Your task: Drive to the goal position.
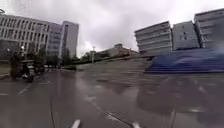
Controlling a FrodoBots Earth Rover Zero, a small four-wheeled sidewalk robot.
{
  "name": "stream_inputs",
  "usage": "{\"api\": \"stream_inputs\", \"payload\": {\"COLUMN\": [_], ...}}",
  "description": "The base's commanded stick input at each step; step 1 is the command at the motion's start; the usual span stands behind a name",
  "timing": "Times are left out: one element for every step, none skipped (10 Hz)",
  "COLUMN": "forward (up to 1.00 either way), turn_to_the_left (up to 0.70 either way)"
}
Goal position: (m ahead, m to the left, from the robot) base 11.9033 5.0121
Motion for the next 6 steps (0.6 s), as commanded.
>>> {"api": "stream_inputs", "payload": {"forward": [1.0, 1.0, 1.0, 1.0, 1.0, 1.0], "turn_to_the_left": [0.4, 0.4, 0.32, 0.21, 0.03, 0.03]}}
